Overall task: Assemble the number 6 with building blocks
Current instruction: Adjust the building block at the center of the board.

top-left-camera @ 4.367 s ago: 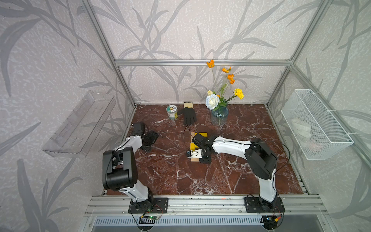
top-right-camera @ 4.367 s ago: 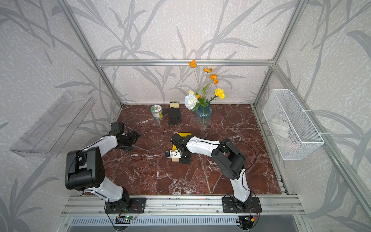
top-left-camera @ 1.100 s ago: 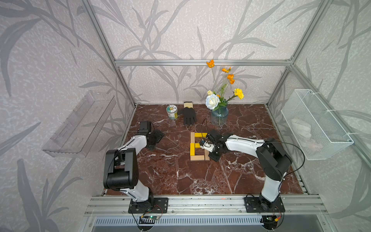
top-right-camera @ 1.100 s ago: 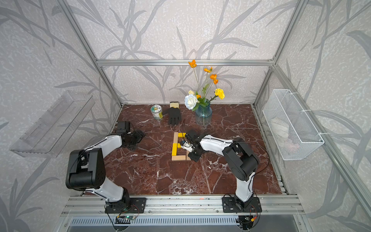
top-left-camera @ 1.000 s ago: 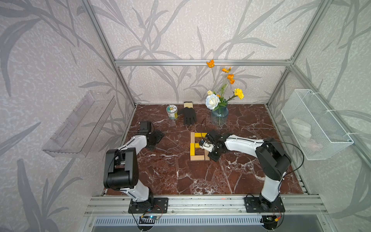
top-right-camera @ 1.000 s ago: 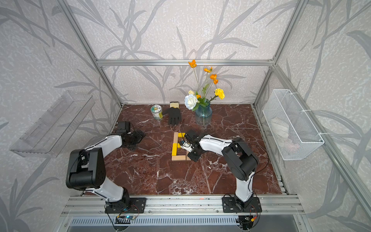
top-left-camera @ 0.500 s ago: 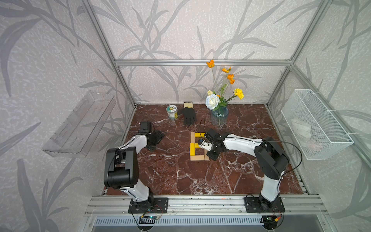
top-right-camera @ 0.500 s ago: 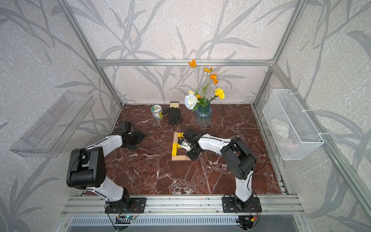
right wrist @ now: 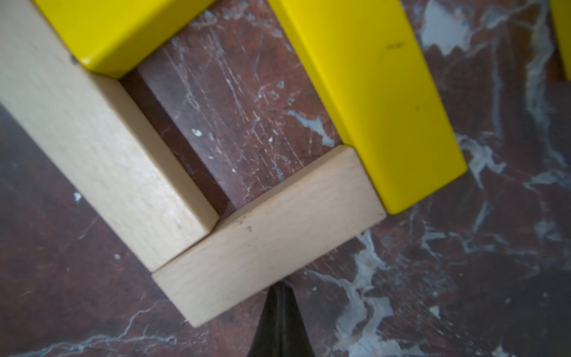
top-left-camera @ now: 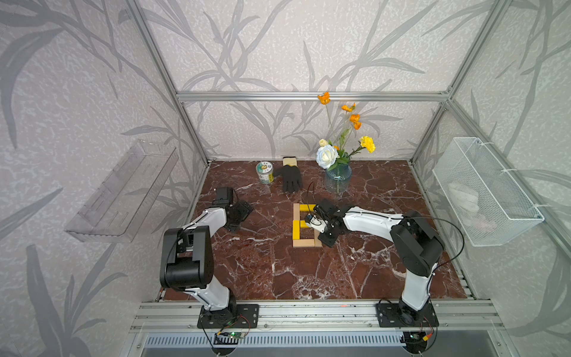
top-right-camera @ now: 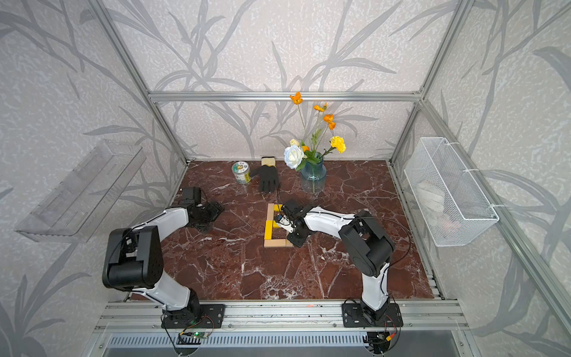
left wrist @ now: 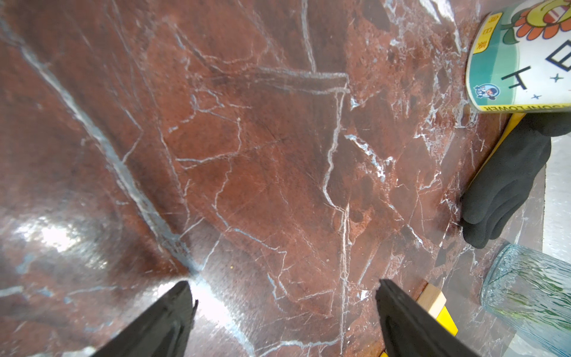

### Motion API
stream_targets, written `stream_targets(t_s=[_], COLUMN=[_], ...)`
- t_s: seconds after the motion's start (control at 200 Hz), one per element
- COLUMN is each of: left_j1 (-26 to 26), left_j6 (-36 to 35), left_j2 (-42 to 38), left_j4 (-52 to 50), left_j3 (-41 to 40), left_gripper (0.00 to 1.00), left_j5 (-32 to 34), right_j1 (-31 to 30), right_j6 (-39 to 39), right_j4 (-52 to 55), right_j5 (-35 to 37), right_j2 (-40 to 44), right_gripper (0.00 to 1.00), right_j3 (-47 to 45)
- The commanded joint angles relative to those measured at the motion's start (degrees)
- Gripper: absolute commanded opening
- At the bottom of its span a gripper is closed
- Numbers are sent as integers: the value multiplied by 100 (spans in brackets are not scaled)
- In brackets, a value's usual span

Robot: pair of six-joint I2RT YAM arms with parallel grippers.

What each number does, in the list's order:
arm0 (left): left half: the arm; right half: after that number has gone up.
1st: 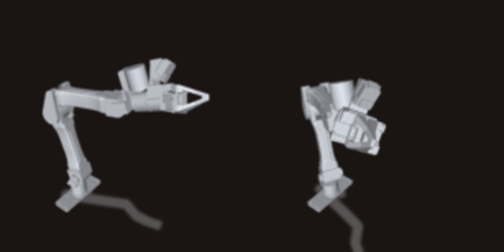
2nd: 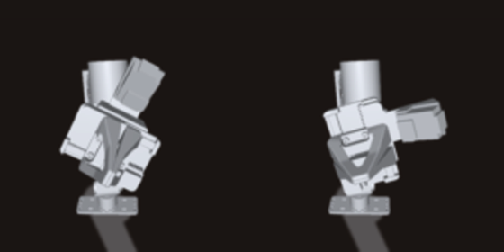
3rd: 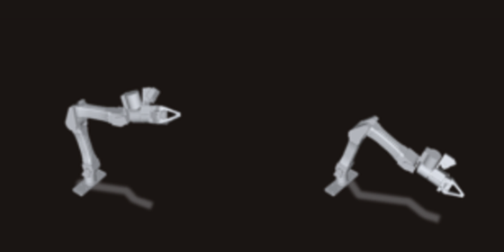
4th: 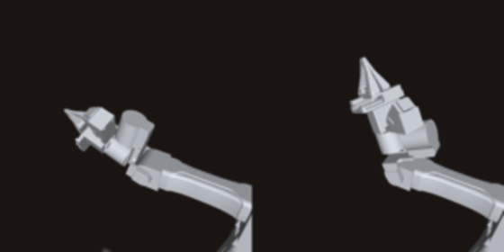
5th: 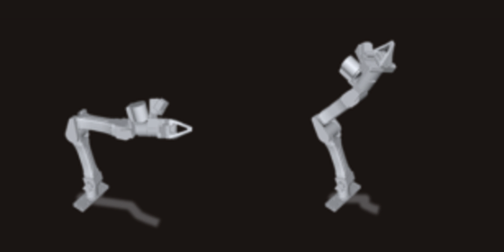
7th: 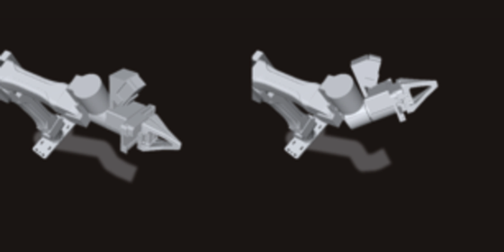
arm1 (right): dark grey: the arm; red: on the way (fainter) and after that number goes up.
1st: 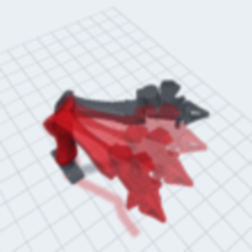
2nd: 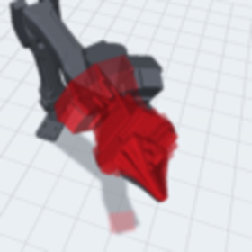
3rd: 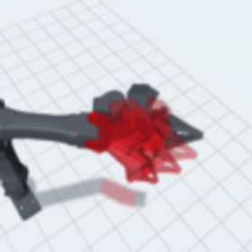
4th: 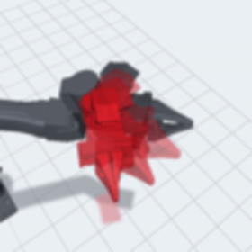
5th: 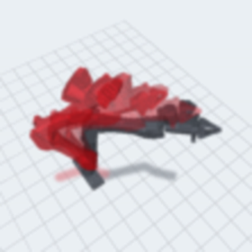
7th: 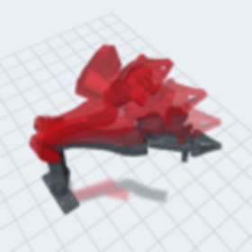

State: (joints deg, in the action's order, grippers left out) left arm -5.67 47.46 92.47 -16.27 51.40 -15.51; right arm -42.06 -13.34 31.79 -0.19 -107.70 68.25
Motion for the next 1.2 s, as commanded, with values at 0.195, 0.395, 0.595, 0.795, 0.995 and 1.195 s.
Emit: stream_targets(t_s=[0.195, 0.395, 0.595, 0.795, 0.995, 1.195], left_j1=[45, 235, 587, 769, 1041, 1548], left_j6=[-174, -230, -147, -55, -69, -300], left_j2=[20, 189, 509, 655, 796, 970], left_j4=[-238, -343, -364, -391, -487, -820], left_j3=[289, 567, 844, 1009, 1097, 1283], left_gripper=[94, 94, 94, 93, 90, 47], left_j5=[96, 196, 233, 256, 211, 304], right_j1=[119, 509, 687, 686, 688, 687], right_j6=[388, 655, 711, 695, 860, 936], right_j4=[-759, -593, 125, 71, -30, -80], right_j5=[1381, 1143, 804, 458, 265, 229], right_j2=[848, 654, -215, -426, -425, -418], right_gripper=[55, 54, 0, 0, 0, 0], right_j3=[-425, 36, 1111, 1257, 1093, 999])
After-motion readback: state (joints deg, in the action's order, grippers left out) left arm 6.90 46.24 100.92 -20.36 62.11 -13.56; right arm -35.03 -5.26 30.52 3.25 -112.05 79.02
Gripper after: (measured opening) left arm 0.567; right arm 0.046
